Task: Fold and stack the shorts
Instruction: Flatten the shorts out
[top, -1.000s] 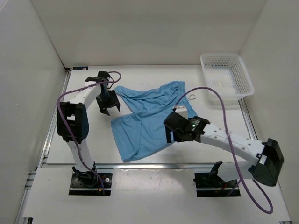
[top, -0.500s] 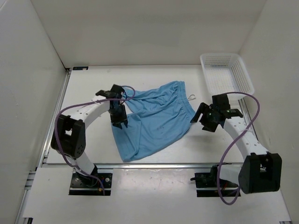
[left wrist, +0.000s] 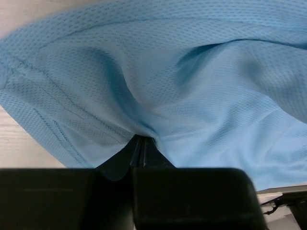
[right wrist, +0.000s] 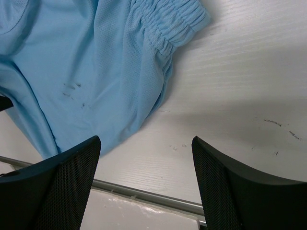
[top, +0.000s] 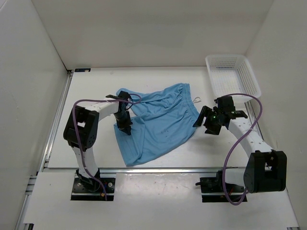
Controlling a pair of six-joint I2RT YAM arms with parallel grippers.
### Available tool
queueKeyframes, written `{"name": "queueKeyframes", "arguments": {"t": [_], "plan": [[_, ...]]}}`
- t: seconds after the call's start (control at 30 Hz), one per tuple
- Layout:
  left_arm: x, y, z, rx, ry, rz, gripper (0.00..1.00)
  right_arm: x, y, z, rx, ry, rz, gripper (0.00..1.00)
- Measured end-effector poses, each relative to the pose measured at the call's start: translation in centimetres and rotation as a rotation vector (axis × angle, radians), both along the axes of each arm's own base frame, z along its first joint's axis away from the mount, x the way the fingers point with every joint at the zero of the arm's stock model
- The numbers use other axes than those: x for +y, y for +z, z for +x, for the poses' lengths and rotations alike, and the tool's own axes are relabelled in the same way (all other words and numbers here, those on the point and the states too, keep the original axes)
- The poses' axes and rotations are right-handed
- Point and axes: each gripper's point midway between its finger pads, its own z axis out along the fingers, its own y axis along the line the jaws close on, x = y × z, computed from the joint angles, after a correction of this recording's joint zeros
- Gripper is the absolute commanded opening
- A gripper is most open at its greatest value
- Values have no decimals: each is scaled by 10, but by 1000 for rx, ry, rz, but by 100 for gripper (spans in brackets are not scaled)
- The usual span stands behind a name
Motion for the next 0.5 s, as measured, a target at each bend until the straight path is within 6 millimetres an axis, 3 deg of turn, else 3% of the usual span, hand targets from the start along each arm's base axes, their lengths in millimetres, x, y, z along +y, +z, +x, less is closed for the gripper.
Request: {"name": "queueKeyframes", "arguments": {"t": [0.2,0.4,0.43,0.5], "plan": [[3,2,-1,-5,-3,13,11,-1,0,0,-5,14,-7,81],[17,29,-3,-64,11,50,11,-1,-1,0,-6,17,-9,82],[19,33,-3,-71,13,50,30,-1,-1,0,-6,17,-9,82],[23,36,-3,-77,9,49,44,-1,-1,-1,-5,18,-9,84]]}}
